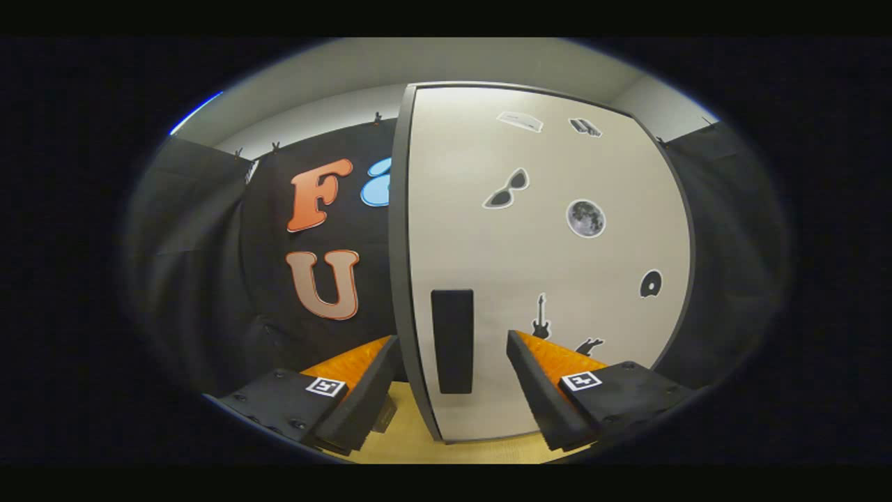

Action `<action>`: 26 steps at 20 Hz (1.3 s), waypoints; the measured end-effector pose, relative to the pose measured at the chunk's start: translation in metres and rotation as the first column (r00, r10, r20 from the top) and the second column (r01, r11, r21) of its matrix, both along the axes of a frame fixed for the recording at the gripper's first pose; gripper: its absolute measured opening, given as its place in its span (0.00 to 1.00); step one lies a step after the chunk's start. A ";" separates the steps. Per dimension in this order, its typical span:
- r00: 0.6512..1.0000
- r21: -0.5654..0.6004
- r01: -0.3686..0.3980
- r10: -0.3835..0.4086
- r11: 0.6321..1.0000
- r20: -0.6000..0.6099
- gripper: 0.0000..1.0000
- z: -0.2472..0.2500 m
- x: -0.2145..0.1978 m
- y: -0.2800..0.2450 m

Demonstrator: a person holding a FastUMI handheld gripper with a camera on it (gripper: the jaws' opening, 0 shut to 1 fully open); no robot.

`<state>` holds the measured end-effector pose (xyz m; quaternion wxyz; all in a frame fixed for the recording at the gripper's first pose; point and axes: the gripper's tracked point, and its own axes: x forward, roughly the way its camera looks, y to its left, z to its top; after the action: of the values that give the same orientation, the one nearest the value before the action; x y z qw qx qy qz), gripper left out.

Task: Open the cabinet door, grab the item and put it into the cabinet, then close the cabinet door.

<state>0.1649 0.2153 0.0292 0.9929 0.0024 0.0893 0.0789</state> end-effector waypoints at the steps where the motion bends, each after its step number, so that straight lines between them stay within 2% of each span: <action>1: 1.000 0.003 0.005 -0.005 1.000 -0.005 0.91 -0.003 0.005 0.001; 6: 0.999 0.013 0.007 -0.006 1.000 -0.041 0.80 -0.019 0.022 0.006; 9: 0.998 0.025 0.026 -0.024 0.999 -0.060 0.68 -0.027 0.030 0.006; 11: 0.998 0.048 0.027 -0.024 0.998 -0.051 0.67 -0.027 0.031 0.005; 12: 0.998 0.040 0.051 -0.049 0.998 -0.046 0.61 -0.026 0.030 -0.003; 15: 0.997 0.097 0.041 -0.034 0.994 -0.071 0.42 -0.028 0.029 -0.005; 19: 0.987 0.060 0.057 -0.048 0.997 -0.153 0.42 -0.046 0.023 -0.007; 20: 0.990 0.075 0.057 -0.047 0.996 -0.133 0.42 -0.043 0.027 -0.006; 23: 0.994 0.033 0.045 -0.042 0.998 -0.105 0.32 -0.043 0.025 -0.007; 26: 0.994 0.060 0.053 -0.047 0.997 -0.104 0.30 -0.039 0.019 -0.006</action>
<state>0.1835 0.2093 -0.0102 0.9881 0.0395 0.1373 0.0565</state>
